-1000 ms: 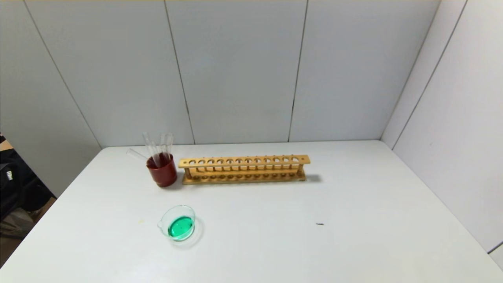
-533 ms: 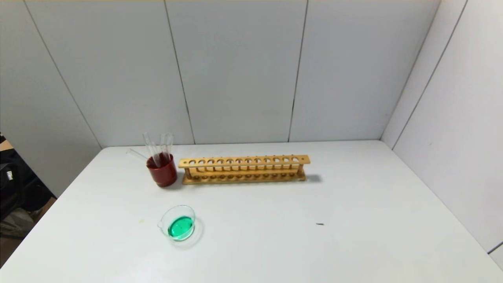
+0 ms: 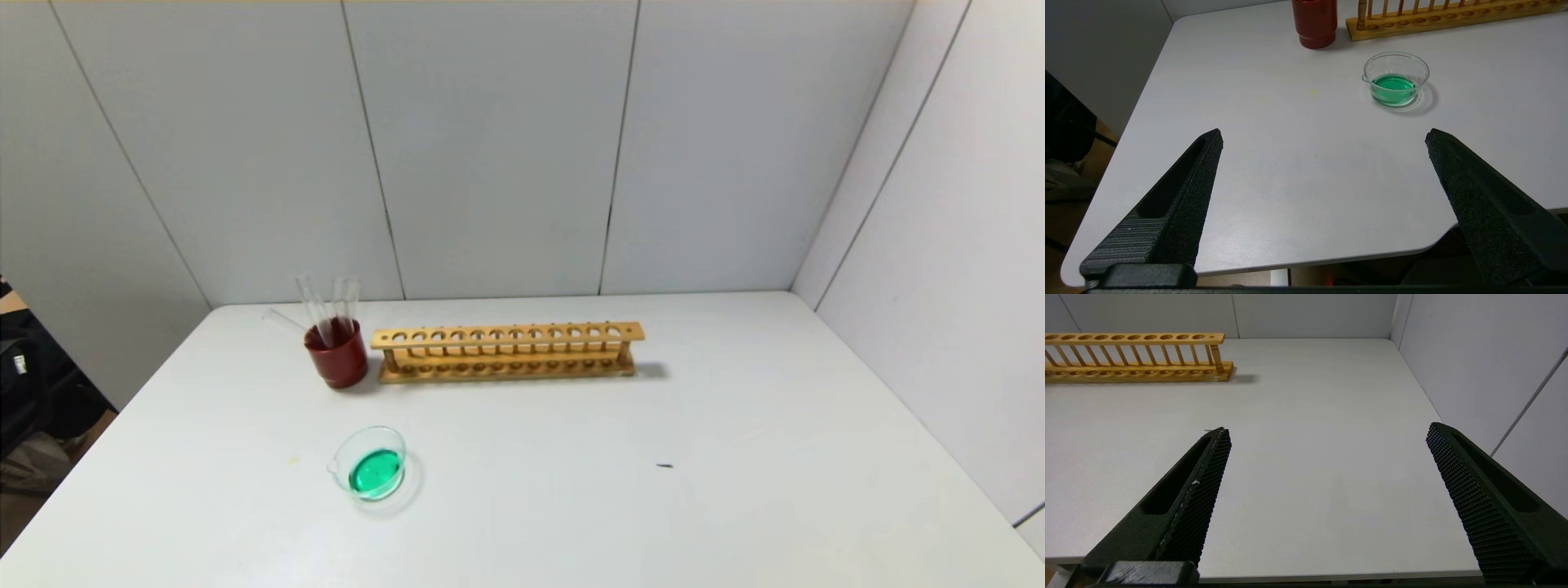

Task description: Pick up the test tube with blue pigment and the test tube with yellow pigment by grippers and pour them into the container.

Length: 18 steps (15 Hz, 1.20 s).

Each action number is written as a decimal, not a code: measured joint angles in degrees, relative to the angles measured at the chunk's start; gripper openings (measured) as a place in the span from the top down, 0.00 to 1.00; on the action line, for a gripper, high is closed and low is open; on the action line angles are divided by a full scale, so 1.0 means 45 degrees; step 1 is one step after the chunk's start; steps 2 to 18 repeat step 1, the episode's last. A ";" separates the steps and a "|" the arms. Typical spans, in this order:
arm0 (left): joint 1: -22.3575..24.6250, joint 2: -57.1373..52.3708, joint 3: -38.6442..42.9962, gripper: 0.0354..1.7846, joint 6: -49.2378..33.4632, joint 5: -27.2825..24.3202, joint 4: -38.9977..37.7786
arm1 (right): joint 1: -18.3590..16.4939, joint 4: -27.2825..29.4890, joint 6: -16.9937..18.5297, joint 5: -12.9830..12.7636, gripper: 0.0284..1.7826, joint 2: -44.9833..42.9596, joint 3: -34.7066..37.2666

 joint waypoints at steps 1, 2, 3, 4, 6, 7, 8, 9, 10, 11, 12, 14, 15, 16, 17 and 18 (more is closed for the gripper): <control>0.0014 -0.0019 0.0000 0.02 0.0005 0.0011 0.0003 | 0.0000 0.0000 0.0000 0.0000 0.02 0.0000 0.0000; 0.0014 -0.0019 0.0000 0.02 0.0005 0.0011 0.0003 | 0.0000 0.0000 0.0000 0.0000 0.02 0.0000 0.0000; 0.0014 -0.0019 0.0000 0.02 0.0005 0.0011 0.0003 | 0.0000 0.0000 0.0000 0.0000 0.02 0.0000 0.0000; 0.0014 -0.0019 0.0000 0.02 0.0005 0.0011 0.0003 | 0.0000 0.0000 0.0000 0.0000 0.02 0.0000 0.0000; 0.0014 -0.0019 0.0000 0.02 0.0005 0.0011 0.0003 | 0.0000 0.0000 0.0000 0.0000 0.02 0.0000 0.0000; 0.0014 -0.0019 0.0000 0.02 0.0005 0.0011 0.0003 | 0.0000 0.0000 0.0000 0.0000 0.02 0.0000 0.0000; 0.0014 -0.0019 0.0000 0.02 0.0005 0.0011 0.0003 | 0.0000 0.0000 0.0000 0.0000 0.02 0.0000 0.0000; 0.0014 -0.0019 0.0000 0.02 0.0005 0.0011 0.0003 | 0.0000 0.0000 0.0000 0.0000 0.02 0.0000 0.0000; 0.0014 -0.0019 0.0000 0.02 0.0005 0.0011 0.0003 | 0.0000 0.0000 0.0000 0.0000 0.02 0.0000 0.0000; 0.0014 -0.0019 0.0000 0.02 0.0005 0.0011 0.0003 | 0.0000 0.0000 0.0000 0.0000 0.02 0.0000 0.0000; 0.0014 -0.0019 0.0000 0.02 0.0005 0.0011 0.0003 | 0.0000 0.0000 0.0000 0.0000 0.02 0.0000 0.0000; 0.0014 -0.0019 0.0000 0.02 0.0005 0.0011 0.0003 | 0.0000 0.0000 0.0000 0.0000 0.02 0.0000 0.0000; 0.0014 -0.0019 0.0000 0.02 0.0005 0.0011 0.0003 | 0.0000 0.0000 0.0000 0.0000 0.02 0.0000 0.0000; 0.0014 -0.0019 0.0000 0.02 0.0005 0.0011 0.0003 | 0.0000 0.0000 0.0000 0.0000 0.02 0.0000 0.0000; 0.0014 -0.0019 0.0000 0.02 0.0005 0.0011 0.0003 | 0.0000 0.0000 0.0000 0.0000 0.02 0.0000 0.0000; 0.0014 -0.0019 0.0000 0.02 0.0005 0.0011 0.0003 | 0.0000 0.0000 0.0000 0.0000 0.02 0.0000 0.0000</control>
